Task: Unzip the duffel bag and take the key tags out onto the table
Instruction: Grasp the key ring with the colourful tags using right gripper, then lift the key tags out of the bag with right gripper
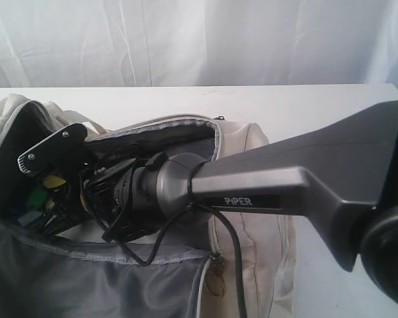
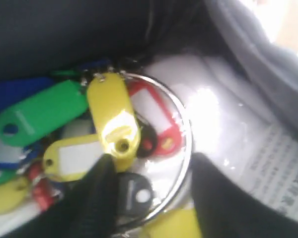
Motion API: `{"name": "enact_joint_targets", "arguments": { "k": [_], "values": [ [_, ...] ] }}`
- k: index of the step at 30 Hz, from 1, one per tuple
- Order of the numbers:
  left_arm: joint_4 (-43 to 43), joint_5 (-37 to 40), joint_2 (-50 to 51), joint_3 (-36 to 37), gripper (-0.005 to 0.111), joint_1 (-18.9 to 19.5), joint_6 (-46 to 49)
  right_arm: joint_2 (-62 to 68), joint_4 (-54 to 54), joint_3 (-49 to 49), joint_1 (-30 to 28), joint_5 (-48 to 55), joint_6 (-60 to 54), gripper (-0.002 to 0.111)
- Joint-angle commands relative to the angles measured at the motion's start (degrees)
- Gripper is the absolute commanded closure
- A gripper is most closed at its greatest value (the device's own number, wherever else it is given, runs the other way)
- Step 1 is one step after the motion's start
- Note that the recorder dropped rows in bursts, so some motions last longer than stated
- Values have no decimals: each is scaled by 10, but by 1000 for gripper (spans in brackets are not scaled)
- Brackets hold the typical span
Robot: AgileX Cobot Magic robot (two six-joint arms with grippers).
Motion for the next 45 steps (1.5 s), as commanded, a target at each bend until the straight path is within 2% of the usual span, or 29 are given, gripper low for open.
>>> {"name": "enact_joint_targets", "arguments": {
  "k": [1, 3, 22, 32, 36, 42, 45],
  "values": [
    [2, 2, -4, 3, 107, -1, -1, 16, 3, 9, -1, -6, -6, 94],
    [2, 2, -4, 3, 107, -1, -1, 7, 3, 9, -1, -2, -6, 108],
    [2, 2, -4, 3, 107, -1, 0, -129, 4, 9, -1, 13, -8, 108],
    [2, 2, -4, 3, 107, -1, 0, -231, 11, 9, -1, 54, -79, 108],
    [2, 2, -4, 3, 107, -1, 0, -271, 64, 9, -1, 100, -140, 108],
    [2, 3, -4, 3, 107, -1, 0, -333, 210, 9, -1, 180, -321, 108],
    [2, 6, -4, 3, 107, -1, 0, -359, 253, 9, -1, 233, -370, 108]
  ]
}}
